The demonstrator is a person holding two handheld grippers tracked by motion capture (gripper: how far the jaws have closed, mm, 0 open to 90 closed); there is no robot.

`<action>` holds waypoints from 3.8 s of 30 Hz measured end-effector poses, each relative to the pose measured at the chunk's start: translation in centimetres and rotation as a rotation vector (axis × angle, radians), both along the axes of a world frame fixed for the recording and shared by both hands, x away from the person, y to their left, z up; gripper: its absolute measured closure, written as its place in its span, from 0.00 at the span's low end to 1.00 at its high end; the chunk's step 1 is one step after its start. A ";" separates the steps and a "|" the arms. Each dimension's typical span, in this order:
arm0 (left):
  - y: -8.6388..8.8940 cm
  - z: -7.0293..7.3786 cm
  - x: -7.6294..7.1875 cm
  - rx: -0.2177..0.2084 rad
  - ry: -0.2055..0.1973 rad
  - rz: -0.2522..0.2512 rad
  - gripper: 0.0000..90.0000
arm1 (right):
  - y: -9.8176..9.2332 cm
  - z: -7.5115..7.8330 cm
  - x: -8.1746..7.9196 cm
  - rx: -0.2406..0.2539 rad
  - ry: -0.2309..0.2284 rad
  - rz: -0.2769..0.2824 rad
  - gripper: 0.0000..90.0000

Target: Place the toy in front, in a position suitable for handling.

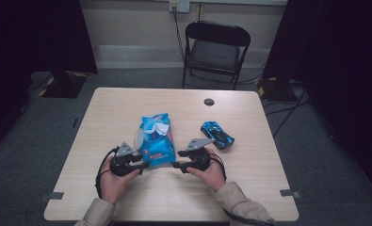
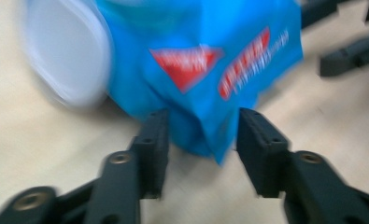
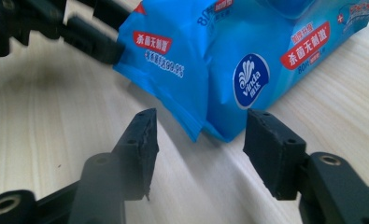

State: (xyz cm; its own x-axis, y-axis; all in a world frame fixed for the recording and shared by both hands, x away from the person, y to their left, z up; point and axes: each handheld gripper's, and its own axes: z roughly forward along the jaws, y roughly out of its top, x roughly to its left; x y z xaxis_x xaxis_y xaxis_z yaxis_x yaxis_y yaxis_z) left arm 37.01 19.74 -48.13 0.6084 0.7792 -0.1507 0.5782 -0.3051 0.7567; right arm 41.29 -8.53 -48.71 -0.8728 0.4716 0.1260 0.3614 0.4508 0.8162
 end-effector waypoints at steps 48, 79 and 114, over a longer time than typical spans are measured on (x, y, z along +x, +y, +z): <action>5.9 0.9 0.2 0.073 0.143 0.164 1.00 | 2.9 -0.7 0.2 -0.014 -0.039 0.076 0.68; 6.4 1.9 -2.9 -0.054 0.011 0.031 0.41 | -9.7 0.5 0.1 -0.028 0.002 -0.172 0.36; -0.7 -2.4 -3.9 0.131 -0.063 -0.308 0.13 | -13.3 2.4 2.3 -0.093 0.001 -0.250 0.22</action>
State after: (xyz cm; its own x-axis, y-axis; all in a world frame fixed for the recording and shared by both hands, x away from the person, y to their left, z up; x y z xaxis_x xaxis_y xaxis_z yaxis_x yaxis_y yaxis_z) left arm 33.14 19.01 -50.50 0.8233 0.5674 -0.0161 0.3969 -0.5551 0.7310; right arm 43.62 -21.79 -46.27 -0.7279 0.6818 0.0728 0.4714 0.4204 0.7753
